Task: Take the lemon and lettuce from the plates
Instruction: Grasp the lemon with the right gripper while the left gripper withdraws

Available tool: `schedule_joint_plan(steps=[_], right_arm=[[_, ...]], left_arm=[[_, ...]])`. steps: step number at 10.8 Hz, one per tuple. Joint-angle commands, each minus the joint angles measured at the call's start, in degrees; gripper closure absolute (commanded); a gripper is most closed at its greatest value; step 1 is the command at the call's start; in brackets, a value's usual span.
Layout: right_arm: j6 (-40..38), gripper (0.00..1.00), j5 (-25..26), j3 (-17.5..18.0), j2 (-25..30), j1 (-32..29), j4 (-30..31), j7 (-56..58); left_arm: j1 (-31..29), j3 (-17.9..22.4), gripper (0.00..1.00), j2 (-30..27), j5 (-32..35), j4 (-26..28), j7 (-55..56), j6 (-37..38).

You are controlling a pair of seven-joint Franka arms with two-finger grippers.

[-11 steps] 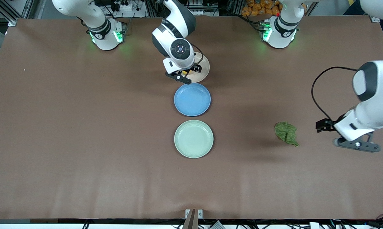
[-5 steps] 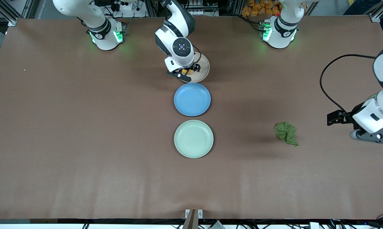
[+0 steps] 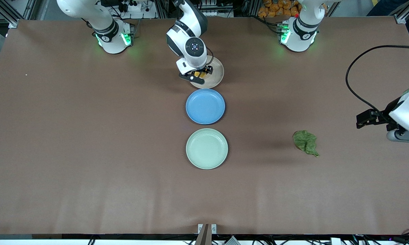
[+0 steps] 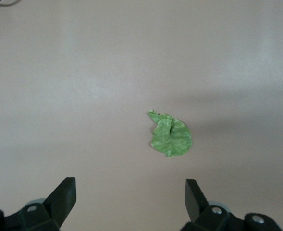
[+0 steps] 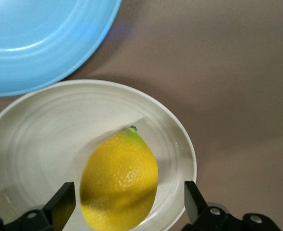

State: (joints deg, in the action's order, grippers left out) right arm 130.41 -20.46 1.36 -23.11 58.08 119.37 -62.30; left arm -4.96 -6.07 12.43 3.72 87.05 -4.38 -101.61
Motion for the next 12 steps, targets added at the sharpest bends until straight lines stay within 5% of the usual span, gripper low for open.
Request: schedule_joint_plan(steps=[1,3,4,5,6,12], right_arm=[[2.13,0.00,-0.81,-0.39,0.88,1.07,1.92,0.34],[3.62,0.00,-0.81,-0.39,0.26,1.94,1.92,0.16],[4.49,0.26,-0.81,-0.39,0.09,2.38,2.00,-0.02],[4.59,0.74,-0.81,-0.39,-0.09,2.73,2.00,-0.19],[5.11,0.99,-0.81,-0.48,-0.09,2.74,2.09,-0.19],[0.75,1.00,-0.37,-1.09,4.64,1.68,1.92,0.07]], left_arm=[[-0.05,-0.78,0.00,-2.85,-1.26,0.31,2.88,2.56],[0.03,-0.87,0.00,-4.69,-1.26,0.31,3.59,2.91],[0.03,-1.22,0.00,-5.92,-1.26,0.31,3.76,3.78],[-0.05,-1.57,0.00,-7.06,-1.26,0.31,4.29,4.66],[-0.05,-1.75,0.00,-7.42,-1.35,0.31,4.29,5.45],[-0.06,-1.92,0.00,-9.44,-4.43,-0.21,8.07,7.74]])
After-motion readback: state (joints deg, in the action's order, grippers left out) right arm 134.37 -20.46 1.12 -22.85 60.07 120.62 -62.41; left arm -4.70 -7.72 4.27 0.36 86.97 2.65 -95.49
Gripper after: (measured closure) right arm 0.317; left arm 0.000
